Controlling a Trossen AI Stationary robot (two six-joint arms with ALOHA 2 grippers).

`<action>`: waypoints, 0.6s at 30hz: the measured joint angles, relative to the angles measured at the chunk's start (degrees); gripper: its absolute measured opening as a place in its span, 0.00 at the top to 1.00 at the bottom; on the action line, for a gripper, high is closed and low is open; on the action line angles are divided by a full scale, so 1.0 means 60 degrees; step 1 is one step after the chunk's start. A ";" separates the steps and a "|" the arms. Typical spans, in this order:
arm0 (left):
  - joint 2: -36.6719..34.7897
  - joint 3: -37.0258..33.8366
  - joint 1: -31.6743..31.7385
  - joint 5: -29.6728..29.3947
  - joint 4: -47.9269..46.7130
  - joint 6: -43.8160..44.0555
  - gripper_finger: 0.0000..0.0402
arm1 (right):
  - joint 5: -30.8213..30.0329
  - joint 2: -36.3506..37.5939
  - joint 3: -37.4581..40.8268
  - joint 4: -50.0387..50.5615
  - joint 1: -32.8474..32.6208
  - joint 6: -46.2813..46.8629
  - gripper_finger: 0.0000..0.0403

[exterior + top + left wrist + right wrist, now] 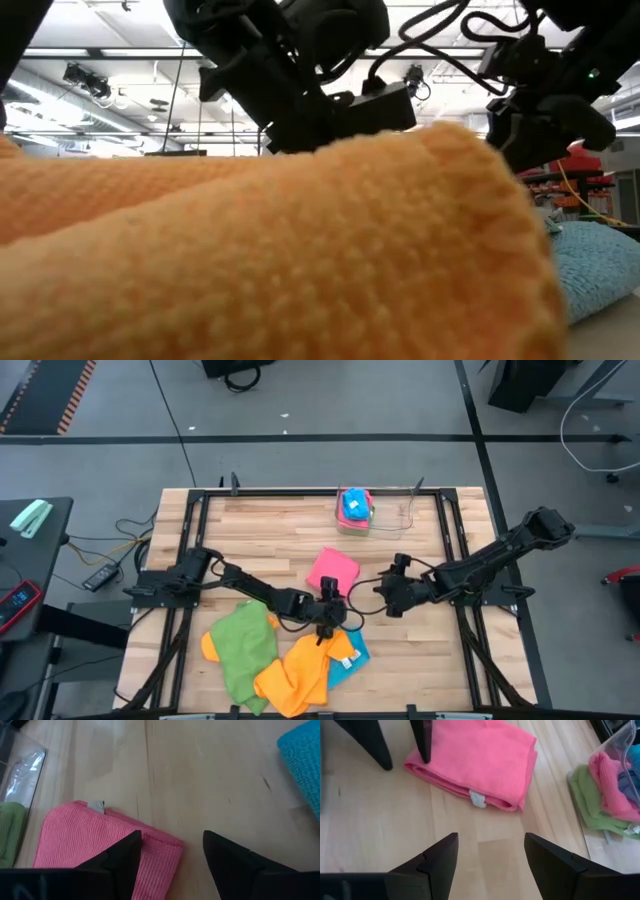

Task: Fold microfiber towels
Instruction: Fold the pink towel

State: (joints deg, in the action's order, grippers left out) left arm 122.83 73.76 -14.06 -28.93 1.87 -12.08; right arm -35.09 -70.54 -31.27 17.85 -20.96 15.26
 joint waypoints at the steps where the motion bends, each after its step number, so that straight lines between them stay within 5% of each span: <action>1: 0.0064 0.0004 0.0011 -0.0011 0.0046 -0.0011 0.46 | -0.0016 0.0000 0.0000 0.0007 -0.0055 0.0031 0.41; 18: 0.0190 0.0018 0.0375 0.0681 -0.0155 0.0967 0.78 | -0.0209 0.0000 -0.0004 -0.0038 -0.0475 0.0351 0.41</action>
State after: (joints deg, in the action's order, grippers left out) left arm 123.97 73.87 -11.81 -24.84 0.94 -6.27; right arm -36.34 -70.54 -31.29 17.62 -23.81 17.37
